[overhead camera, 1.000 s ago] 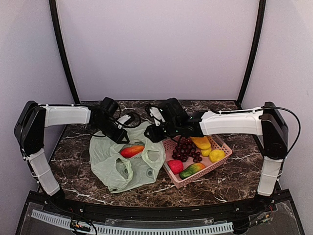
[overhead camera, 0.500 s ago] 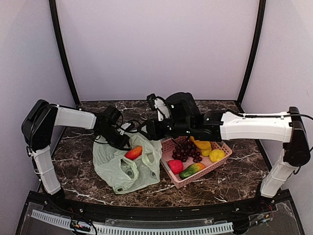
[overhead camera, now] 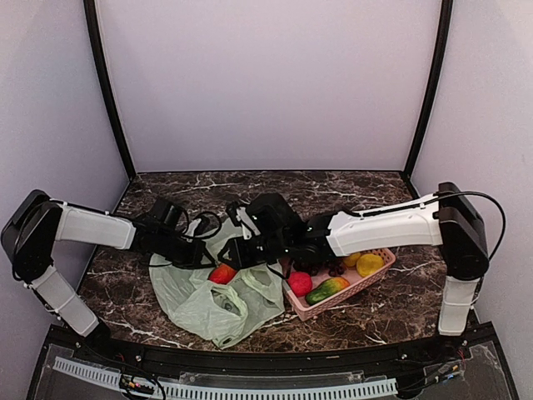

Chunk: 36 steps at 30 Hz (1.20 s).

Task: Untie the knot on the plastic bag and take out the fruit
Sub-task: Reach into the gripper in the takeout bag, then pick up the fake fruit from the takeout bag.

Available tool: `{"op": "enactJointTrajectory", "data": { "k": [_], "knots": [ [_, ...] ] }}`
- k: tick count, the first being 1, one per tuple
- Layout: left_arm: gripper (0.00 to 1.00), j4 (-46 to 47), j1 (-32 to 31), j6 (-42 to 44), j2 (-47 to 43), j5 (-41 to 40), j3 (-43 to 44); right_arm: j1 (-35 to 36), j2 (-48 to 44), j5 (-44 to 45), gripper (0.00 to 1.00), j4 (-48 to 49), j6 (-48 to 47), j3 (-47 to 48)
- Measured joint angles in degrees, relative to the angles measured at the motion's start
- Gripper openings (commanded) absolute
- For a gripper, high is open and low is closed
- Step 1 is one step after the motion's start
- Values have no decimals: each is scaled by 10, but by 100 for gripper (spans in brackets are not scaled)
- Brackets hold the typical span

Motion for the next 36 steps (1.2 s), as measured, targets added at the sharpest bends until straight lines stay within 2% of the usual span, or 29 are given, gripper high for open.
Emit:
{"op": "enactJointTrajectory", "data": {
  "k": [4,10,18,31,33,36],
  "knots": [
    [1,29,-2,-18,-18,1,-14,2,26,7,30,-12,8,26],
    [1,46,-4,-23,-22,1,-31,3,85,50,36,-53,25,76],
    [1,54,-6,-19,-14,3,-33,-4,121,78,49,-103,51,96],
    [1,69,-23,-10,-9,6,-47,-15,175,66,67,-113,47,151],
    [1,71,-23,-10,-7,4,-48,-16,183,64,66,-117,46,155],
    [1,71,-23,-10,-6,-2,-48,-17,192,60,50,-122,46,164]
  ]
}}
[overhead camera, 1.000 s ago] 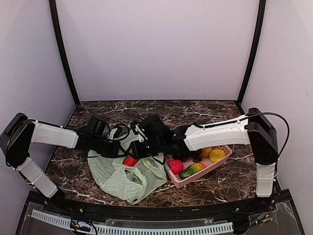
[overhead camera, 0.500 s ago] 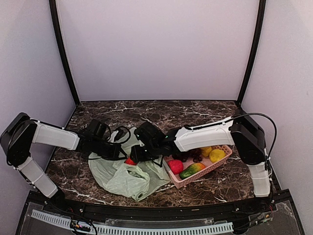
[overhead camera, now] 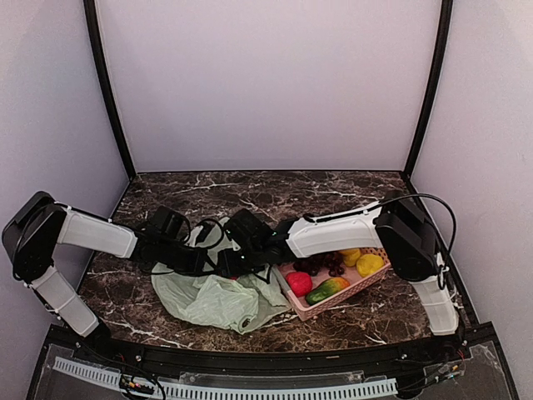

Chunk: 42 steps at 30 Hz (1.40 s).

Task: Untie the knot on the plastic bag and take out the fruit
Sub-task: Pick up the fake fruit from the takeout bag.

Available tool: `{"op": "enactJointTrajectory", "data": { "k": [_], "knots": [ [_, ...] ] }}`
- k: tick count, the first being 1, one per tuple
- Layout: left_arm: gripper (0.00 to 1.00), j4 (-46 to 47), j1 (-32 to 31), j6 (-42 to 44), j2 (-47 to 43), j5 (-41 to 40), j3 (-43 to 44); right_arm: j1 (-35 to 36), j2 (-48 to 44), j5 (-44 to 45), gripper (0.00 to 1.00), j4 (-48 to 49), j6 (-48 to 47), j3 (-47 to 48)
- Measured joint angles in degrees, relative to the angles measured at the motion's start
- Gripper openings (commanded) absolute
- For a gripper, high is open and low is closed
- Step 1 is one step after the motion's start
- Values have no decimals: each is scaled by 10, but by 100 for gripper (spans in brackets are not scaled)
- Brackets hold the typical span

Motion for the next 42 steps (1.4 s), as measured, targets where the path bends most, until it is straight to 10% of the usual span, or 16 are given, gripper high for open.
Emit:
{"op": "enactJointTrajectory", "data": {
  "k": [9,42],
  "knots": [
    [1,9,-2,-2,-5,-6,-1,-3,-9,-2,12,32,-7,-21],
    [1,-18,48,15,-87,-67,48,23,-309,-103,13,338,-163,-319]
  ]
}}
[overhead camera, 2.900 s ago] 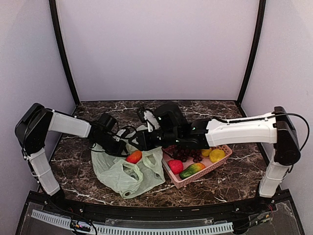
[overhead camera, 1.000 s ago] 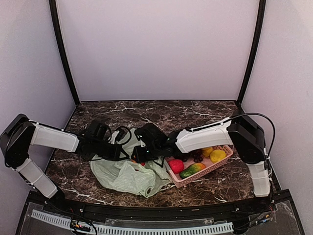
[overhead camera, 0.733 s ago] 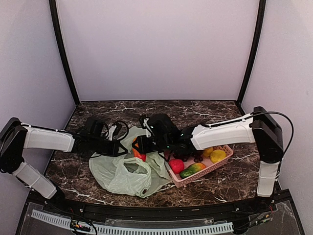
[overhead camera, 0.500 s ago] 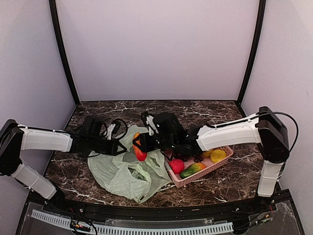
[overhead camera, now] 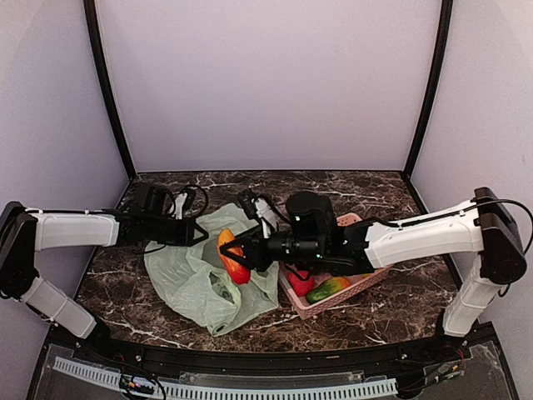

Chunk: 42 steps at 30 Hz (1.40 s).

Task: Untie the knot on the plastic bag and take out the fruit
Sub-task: Pick up the fake fruit from the takeout bag, then place the fake fruit in the bin.

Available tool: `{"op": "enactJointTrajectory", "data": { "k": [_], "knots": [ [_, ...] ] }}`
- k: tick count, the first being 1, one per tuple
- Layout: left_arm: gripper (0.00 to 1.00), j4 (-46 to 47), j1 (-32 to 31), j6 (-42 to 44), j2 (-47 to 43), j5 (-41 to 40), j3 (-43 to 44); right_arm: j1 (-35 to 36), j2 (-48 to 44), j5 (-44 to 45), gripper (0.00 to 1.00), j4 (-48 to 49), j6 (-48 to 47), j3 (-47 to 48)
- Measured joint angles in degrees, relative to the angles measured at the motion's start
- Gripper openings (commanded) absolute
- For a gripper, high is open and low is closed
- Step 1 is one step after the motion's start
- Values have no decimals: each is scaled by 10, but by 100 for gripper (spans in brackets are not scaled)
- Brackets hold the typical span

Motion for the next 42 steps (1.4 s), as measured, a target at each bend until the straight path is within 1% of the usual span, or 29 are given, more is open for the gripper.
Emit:
{"op": "enactJointTrajectory", "data": {
  "k": [3,6,8,9,10,11,12,14,15,16,18,20,25,30,32,39,42],
  "knots": [
    [1,-2,46,3,4,-2,11,-1,-57,8,11,26,-2,-18],
    [1,-1,84,5,7,-5,22,-1,-107,38,12,39,-3,-41],
    [8,-1,108,4,8,-8,25,-2,-144,73,12,37,-2,-68],
    [22,-1,118,4,8,-10,26,-3,-162,93,12,30,0,-83],
    [28,-2,124,5,8,-12,26,-4,-178,115,12,18,5,-96],
    [42,-4,129,8,8,-14,27,-6,-190,135,12,5,11,-105],
    [49,-9,132,8,7,-17,29,-8,-203,159,12,-15,21,-116],
    [75,-32,134,14,5,-23,38,-14,-226,210,13,-62,45,-134],
    [80,-42,135,22,2,-28,42,-16,-236,233,15,-83,60,-145],
    [87,-63,137,27,-5,-33,52,-18,-247,256,15,-105,76,-158],
    [95,-98,138,43,-30,-46,70,-25,-265,289,16,-146,112,-183],
    [98,-132,142,63,-63,-62,96,-34,-277,308,16,-177,147,-206],
    [99,-191,153,118,-145,-99,161,-56,-270,342,17,-246,231,-232],
    [99,-228,162,155,-183,-111,169,-58,-231,352,23,-280,277,-231],
    [99,-237,164,158,-183,-111,165,-58,-215,354,30,-291,288,-228],
    [99,-248,164,159,-183,-106,142,-58,-184,360,62,-308,303,-200],
    [99,-249,164,159,-183,-105,140,-59,-183,362,68,-316,308,-200]
  ]
}}
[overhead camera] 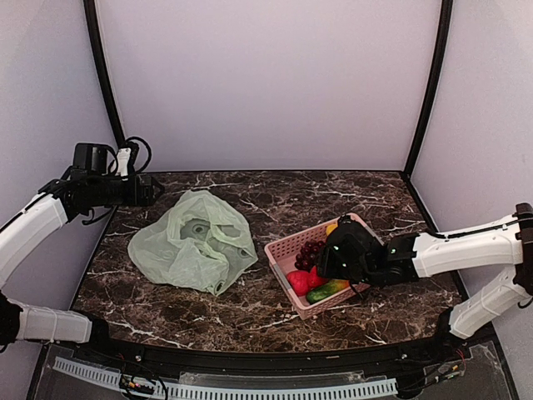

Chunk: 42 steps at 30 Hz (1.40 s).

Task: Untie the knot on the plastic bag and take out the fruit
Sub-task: Place the fake fruit in the bin, then reset both arms

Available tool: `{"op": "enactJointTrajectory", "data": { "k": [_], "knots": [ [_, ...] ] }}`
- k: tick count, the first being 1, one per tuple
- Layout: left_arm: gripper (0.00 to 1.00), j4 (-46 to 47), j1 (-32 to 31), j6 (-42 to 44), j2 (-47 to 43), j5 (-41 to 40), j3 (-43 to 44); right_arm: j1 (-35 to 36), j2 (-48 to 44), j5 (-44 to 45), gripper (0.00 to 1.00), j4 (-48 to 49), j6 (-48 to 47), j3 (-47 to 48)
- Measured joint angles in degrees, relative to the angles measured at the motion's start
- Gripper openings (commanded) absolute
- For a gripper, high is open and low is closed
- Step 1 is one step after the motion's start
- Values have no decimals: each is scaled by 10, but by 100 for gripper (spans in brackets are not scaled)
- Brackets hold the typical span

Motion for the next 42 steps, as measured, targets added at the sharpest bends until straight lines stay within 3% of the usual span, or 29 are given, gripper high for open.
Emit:
{"op": "enactJointTrajectory", "data": {
  "k": [10,14,17,24,30,37,42],
  "knots": [
    [99,0,3,-3,0,5,0,0,0,1,78,-9,-7,1],
    [99,0,3,-5,-1,9,0,4,0,9,88,-25,-20,17],
    [99,1,3,-10,-7,13,0,12,0,21,98,-35,-47,54],
    [99,58,3,-51,-2,19,-2,-13,36,-2,99,-16,-172,170],
    [99,158,27,-71,67,-1,-11,-121,70,-82,99,3,-294,210],
    [99,291,155,-104,148,19,-57,-303,83,-191,99,24,-362,205],
    [99,375,225,-109,159,8,-120,-432,69,-257,99,61,-386,147]
  ]
}}
